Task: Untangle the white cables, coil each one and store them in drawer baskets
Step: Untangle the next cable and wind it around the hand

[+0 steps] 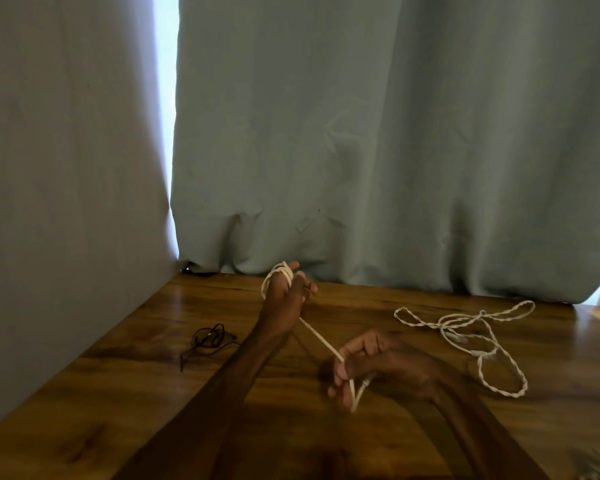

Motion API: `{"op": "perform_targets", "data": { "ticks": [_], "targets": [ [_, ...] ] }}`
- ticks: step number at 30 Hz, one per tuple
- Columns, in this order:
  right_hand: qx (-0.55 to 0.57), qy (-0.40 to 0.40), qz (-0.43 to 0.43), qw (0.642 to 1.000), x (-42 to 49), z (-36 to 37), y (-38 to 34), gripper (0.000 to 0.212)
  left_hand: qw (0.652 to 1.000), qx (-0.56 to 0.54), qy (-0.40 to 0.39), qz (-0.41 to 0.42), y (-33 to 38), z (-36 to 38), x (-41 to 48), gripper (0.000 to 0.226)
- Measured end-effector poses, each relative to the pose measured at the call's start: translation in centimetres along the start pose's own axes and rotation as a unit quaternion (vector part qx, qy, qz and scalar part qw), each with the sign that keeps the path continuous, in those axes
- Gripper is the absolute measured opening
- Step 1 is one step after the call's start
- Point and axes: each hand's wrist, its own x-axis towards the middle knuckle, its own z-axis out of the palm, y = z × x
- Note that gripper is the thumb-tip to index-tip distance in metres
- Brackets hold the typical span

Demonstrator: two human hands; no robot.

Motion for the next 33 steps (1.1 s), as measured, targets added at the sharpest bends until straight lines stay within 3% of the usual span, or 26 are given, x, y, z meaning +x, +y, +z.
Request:
{"op": "perform_targets", "data": {
  "ticks": [4, 7, 11, 13, 14, 15, 17, 18, 20, 21, 24, 28, 30, 33],
  "targets": [
    [-0.049, -0.094, 0.018, 0.994, -1.0, -0.5, -0.3, 0.016, 0.998, -0.055, -0.002, -0.038, 0.2, -0.2, 0.1, 0.020],
    [-0.032, -0.119, 0.000, 0.992, -1.3, -0.6, -0.2, 0.014, 0.996, -0.072, 0.023, -0.057, 0.0, -1.2, 0.8, 0.018],
    [-0.040, -0.058, -0.032, 0.997, -1.2, -0.2, -0.4, 0.019, 0.995, -0.065, 0.043, -0.068, -0.6, -2.8, 1.7, 0.016],
    [-0.111, 0.029, -0.043, 0.992, -1.0, 0.0, -0.7, 0.019, 0.995, -0.050, 0.042, -0.079, -0.8, -3.1, 1.7, 0.018],
    [-0.203, 0.097, -0.051, 0.973, -0.8, 0.1, -0.7, 0.018, 0.995, -0.039, 0.041, -0.081, -0.9, -3.2, 1.6, 0.021],
    [-0.331, 0.178, -0.066, 0.924, -0.5, 0.0, -0.5, 0.018, 0.996, -0.025, 0.042, -0.079, -1.1, -3.2, 1.6, 0.021],
    [-0.530, 0.300, -0.110, 0.785, 0.1, -0.2, -0.1, 0.021, 0.997, 0.008, 0.052, -0.064, -1.4, -3.5, 1.6, 0.019],
    [-0.558, 0.334, -0.137, 0.747, 0.2, -0.3, -0.1, 0.022, 0.996, 0.025, 0.060, -0.059, -1.4, -3.6, 1.7, 0.019],
    [-0.561, 0.376, -0.183, 0.714, 0.3, -0.6, 0.1, 0.024, 0.995, 0.042, 0.076, -0.052, -1.5, -4.0, 1.9, 0.019],
    [-0.546, 0.390, -0.201, 0.714, 0.3, -0.4, 0.0, 0.025, 0.995, 0.041, 0.080, -0.050, -1.6, -4.0, 2.0, 0.018],
    [-0.392, 0.396, -0.259, 0.789, 0.2, 0.3, -0.3, 0.025, 0.996, 0.034, 0.066, -0.048, -1.4, -3.5, 2.0, 0.014],
    [-0.248, 0.372, -0.292, 0.846, 0.6, 2.1, -0.4, 0.025, 0.994, 0.075, 0.025, -0.076, -2.1, -2.9, 2.0, 0.025],
    [-0.192, 0.373, -0.321, 0.849, 0.5, 2.6, -0.4, 0.026, 0.992, 0.040, 0.005, -0.119, -2.6, -2.8, 2.3, 0.021],
    [-0.185, 0.397, -0.361, 0.823, 0.1, 3.0, -0.7, 0.027, 0.988, 0.040, -0.038, -0.147, -2.7, -2.1, 2.0, 0.026]
  ]
}}
